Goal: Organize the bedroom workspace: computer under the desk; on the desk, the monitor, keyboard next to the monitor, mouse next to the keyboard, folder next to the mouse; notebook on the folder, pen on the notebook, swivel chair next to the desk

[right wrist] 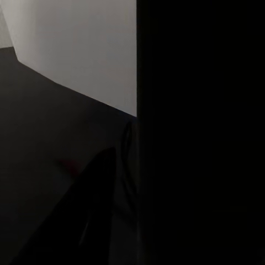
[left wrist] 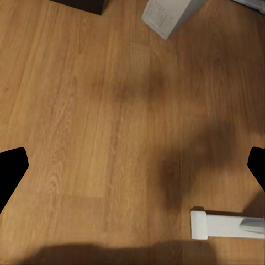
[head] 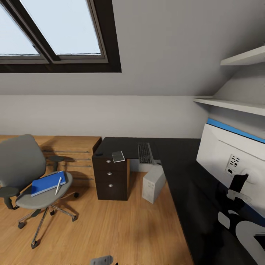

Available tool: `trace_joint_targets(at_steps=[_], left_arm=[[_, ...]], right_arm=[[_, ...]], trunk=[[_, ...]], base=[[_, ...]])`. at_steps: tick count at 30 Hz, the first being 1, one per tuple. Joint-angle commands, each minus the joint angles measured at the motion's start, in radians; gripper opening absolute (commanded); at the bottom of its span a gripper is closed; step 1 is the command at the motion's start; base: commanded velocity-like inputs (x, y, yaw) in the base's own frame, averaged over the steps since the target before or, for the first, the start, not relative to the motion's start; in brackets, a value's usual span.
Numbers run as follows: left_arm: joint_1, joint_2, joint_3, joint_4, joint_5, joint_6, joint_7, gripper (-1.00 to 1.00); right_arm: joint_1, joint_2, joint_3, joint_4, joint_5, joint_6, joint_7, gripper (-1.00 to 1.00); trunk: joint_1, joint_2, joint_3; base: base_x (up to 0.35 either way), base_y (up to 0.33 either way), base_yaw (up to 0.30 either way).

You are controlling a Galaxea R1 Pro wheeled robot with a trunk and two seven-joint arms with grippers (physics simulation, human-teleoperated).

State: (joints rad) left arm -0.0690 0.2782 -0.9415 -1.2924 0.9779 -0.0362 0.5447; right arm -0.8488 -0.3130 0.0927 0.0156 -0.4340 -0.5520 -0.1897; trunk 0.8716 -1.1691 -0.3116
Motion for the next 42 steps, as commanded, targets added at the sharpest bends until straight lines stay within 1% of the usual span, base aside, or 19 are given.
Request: trace_joint_targets(at_steps=[1,35,36,42], left_arm=[[-0.002,0.001,-0.003,-0.002,0.007,-0.004,0.006,1.00],[-0.001,0.001,-0.002,-0.002,0.001,-0.005,0.009,1.00],[-0.001,0.001,-0.003,-0.002,0.001,-0.005,0.009,1.00],[-0.002,0.001,-0.002,-0.002,0.000,-0.005,0.009,1.00]], right_arm=[[-0.001,0.000,0.004,0.003,-0.016,-0.005,-0.002,-1.00],[-0.001,0.001,0.005,0.003,-0.015,-0.005,-0.002,-1.00],[-0.001,0.001,0.005,0.003,-0.014,-0.005,-0.002,1.00],[-0.001,0.002,0.005,0.003,-0.014,-0.006,-0.002,1.00]], trunk=[[0.000,-0.001,-0.001],[0.000,-0.001,-0.001],[0.000,-0.001,-0.001],[0.000,-0.001,-0.001]], base=[[-0.007,0.000,0.000],[0.000,0.000,0.000],[0.000,0.000,0.000],[0.000,0.000,0.000]])
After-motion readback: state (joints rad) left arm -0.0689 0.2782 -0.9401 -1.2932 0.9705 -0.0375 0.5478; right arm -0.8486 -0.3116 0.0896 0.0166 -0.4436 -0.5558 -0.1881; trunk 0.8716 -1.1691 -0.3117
